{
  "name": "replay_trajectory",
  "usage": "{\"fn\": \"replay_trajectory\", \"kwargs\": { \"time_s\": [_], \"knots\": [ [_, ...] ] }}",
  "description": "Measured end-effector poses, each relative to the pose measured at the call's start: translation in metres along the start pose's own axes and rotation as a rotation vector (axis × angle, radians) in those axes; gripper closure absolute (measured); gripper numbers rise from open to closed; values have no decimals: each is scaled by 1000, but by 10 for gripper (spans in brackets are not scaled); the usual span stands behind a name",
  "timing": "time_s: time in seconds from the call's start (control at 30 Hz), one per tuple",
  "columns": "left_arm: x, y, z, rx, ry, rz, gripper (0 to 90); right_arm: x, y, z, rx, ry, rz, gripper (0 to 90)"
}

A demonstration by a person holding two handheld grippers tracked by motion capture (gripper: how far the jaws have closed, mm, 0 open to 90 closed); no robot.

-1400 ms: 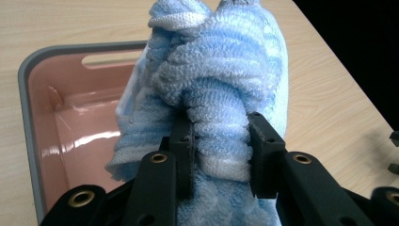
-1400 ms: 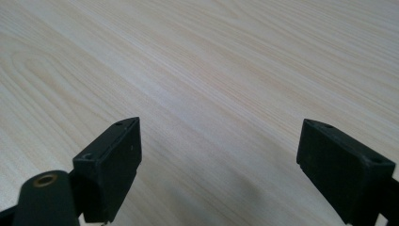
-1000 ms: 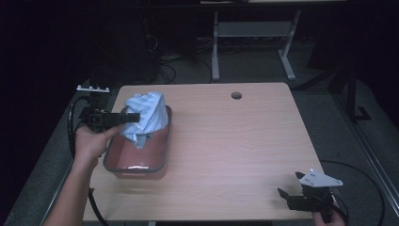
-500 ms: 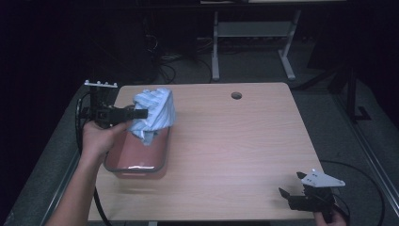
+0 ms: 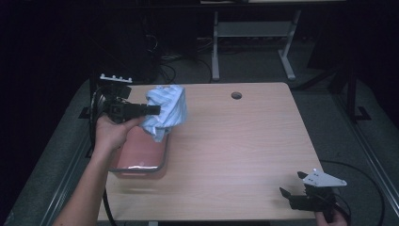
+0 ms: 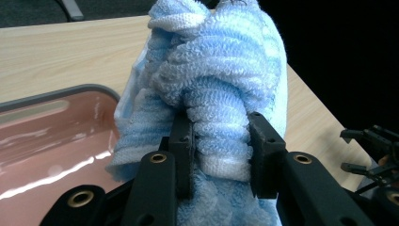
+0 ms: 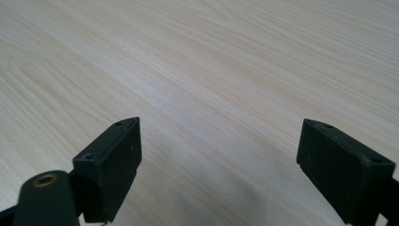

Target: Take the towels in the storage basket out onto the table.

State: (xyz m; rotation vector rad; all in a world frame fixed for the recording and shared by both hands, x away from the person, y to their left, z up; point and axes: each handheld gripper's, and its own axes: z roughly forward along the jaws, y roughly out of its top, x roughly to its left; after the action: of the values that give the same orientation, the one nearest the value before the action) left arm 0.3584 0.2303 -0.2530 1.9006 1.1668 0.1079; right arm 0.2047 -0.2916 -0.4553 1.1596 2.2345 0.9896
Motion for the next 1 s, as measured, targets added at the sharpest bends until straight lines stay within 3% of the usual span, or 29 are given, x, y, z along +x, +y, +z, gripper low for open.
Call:
{"fn": "replay_trajectory", "kwargs": {
  "time_s": [0.63, 1.0],
  "knots": [
    [-21, 18, 33, 13, -60, 44, 669, -2, -1, 1, 1, 0, 10, 138],
    [-32, 20, 61, 45, -70, 62, 667, -3, -1, 1, -6, 6, 12, 138]
  ]
}}
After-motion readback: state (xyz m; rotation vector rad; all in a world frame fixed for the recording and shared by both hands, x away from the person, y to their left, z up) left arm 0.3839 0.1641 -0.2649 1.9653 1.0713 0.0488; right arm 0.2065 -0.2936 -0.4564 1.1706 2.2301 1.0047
